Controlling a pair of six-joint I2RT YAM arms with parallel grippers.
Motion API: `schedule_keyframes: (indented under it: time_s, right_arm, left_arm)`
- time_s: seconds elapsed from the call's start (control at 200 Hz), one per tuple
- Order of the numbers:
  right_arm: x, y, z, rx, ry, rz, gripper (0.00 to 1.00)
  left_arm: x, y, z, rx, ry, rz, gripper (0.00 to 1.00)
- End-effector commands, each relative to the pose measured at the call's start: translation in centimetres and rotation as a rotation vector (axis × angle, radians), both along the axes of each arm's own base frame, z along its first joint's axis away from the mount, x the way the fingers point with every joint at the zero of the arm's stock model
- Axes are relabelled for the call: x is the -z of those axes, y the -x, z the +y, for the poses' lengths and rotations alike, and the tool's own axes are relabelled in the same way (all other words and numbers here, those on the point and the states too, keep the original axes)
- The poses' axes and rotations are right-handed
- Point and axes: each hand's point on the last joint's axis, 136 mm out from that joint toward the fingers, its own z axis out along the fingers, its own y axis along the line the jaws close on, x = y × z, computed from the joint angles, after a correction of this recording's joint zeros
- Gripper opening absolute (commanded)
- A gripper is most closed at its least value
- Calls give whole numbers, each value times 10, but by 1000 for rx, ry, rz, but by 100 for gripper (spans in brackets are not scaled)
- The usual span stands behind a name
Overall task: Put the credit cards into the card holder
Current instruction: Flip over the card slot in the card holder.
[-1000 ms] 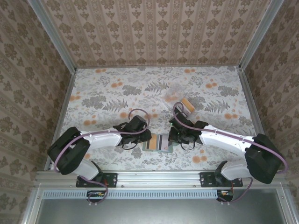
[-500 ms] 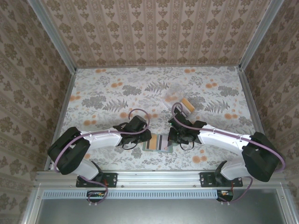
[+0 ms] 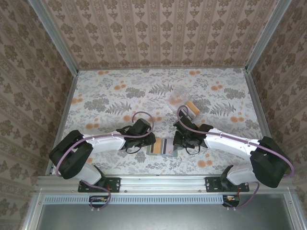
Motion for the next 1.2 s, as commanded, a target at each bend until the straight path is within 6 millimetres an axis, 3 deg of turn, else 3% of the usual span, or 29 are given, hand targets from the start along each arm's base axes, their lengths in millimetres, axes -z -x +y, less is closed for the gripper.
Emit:
schedule_keyframes:
  time_s: [0.0,0.285,0.775,1.03,1.195]
  right_arm:
    - [2,0,0,1,17,8,0]
    - [2,-2,11,-11,-36,1,0]
    - [-29,-9,19,1,-162,-85,0]
    - [-47,-14,38,-36,-265,-122,0]
    - [-46,-16,47,-49,-297,-114,0]
  left_arm:
    - [11,13,-6,36,-1,61,41]
    - [11,13,-7,38,-2,63,41]
    - [12,13,-7,35,5,64,40]
    - [9,13,-8,27,19,57,38]
    - [8,13,-8,10,33,53,37]
